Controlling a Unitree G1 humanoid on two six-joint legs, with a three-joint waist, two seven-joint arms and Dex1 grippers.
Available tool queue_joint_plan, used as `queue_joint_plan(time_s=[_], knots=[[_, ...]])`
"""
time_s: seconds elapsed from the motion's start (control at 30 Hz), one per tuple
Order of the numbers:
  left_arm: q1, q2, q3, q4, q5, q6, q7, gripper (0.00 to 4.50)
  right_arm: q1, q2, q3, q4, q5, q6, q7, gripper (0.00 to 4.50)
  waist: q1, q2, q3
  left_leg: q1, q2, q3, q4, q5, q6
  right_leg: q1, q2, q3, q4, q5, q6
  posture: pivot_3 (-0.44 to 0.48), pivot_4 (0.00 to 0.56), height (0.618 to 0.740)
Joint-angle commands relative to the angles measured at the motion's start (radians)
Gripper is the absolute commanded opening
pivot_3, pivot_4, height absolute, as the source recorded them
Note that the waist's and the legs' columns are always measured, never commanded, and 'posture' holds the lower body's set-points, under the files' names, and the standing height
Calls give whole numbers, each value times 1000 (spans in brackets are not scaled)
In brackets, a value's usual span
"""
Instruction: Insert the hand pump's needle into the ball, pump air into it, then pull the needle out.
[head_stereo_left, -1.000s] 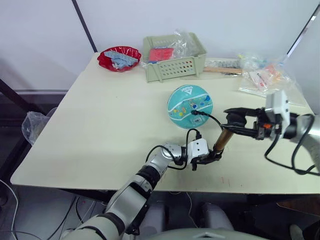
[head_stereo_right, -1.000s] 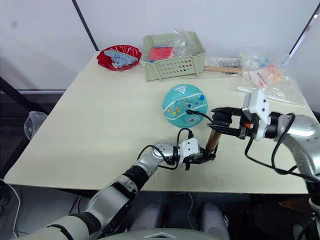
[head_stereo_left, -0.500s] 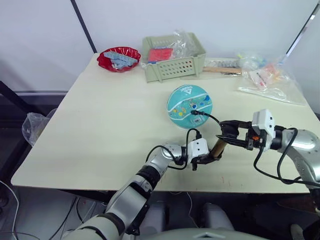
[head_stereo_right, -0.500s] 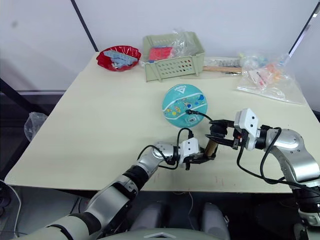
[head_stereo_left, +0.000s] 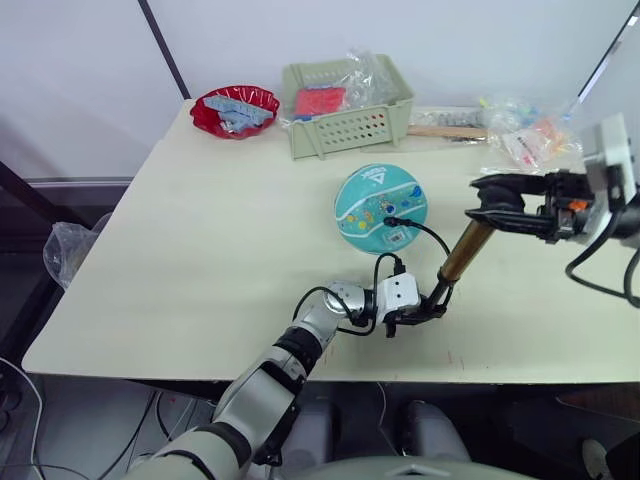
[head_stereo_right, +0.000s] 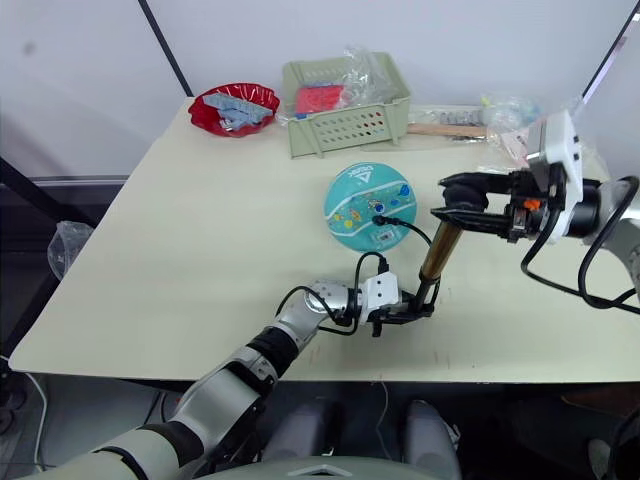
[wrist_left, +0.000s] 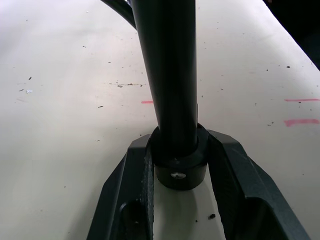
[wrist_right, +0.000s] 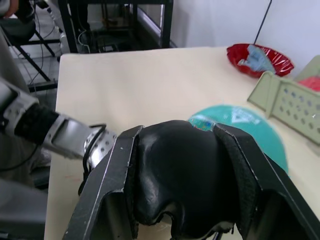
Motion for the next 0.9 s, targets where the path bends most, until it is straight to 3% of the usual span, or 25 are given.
queue_joint_plan(time_s=[0.03, 0.13, 0.23, 0.47, 0.8, 0.9], knots=[[67, 52, -55, 132, 100, 78, 2, 1068, -70, -20, -117, -21, 53, 12, -45, 1651, 2, -2, 0, -1, 0, 2, 0, 0, 0, -2, 0, 0, 0, 3, 3, 0, 150, 740], [72, 52, -54, 128, 102, 77, 1, 1068, -7, -8, -89, -37, 7, -8, -40, 1651, 2, -3, 0, -2, 1, 10, 1, -1, 2, -7, -1, 2, 0, 8, 4, 0, 150, 740], [74, 51, -55, 126, 102, 78, 2, 1068, 133, -34, 14, -63, -147, -106, 17, 1651, 1, -8, -4, 0, 1, 12, 1, -3, 5, -5, -2, 3, -1, 9, 6, 0, 150, 740], [78, 50, -56, 119, 101, 80, 7, 1068, 282, 92, 110, 4, -261, -241, -3, 1651, -1, -17, -10, 3, 3, 10, 2, -4, 5, -1, -6, 1, -3, 7, 3, 0, 150, 740], [83, 53, -53, 118, 99, 85, 9, 1068, 380, 205, 225, 167, -451, -467, -10, 1651, -1, -15, -15, 7, 4, 4, 1, -4, 5, 5, -4, -5, -4, 5, 0, 0, 150, 740], [80, 55, -52, 120, 99, 85, 9, 1068, 355, 216, 185, 145, -400, -458, -10, 1651, 0, -14, -15, 7, 4, 4, 1, -4, 5, 6, -3, -5, -5, 5, 0, 0, 150, 740]])
